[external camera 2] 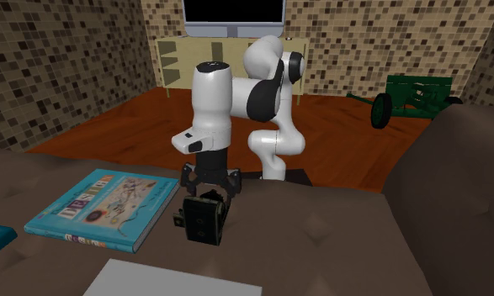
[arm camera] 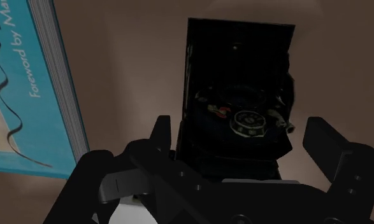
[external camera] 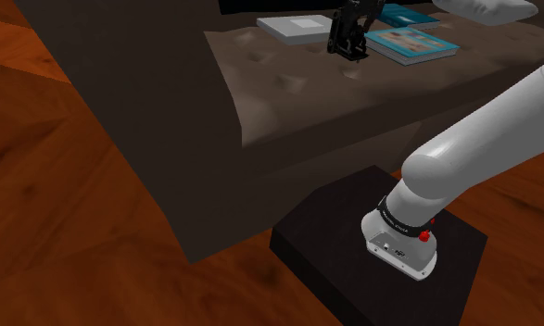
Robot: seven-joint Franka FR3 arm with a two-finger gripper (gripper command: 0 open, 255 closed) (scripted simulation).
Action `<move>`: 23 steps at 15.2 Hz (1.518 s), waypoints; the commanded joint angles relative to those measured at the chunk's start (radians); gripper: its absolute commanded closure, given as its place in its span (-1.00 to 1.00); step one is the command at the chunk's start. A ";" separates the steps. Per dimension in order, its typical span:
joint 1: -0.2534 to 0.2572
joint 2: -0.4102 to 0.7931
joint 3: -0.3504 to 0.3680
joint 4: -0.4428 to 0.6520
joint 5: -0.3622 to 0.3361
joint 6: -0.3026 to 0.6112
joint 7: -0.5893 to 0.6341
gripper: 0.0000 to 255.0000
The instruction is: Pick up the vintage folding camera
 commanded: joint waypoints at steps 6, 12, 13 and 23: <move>0.000 0.000 -0.001 -0.005 0.000 0.005 -0.001 1.00; 0.000 0.001 0.001 0.023 0.001 -0.022 -0.001 1.00; 0.001 0.002 0.002 0.037 0.002 -0.035 -0.001 1.00; 0.005 0.017 0.005 0.187 0.009 -0.170 -0.007 1.00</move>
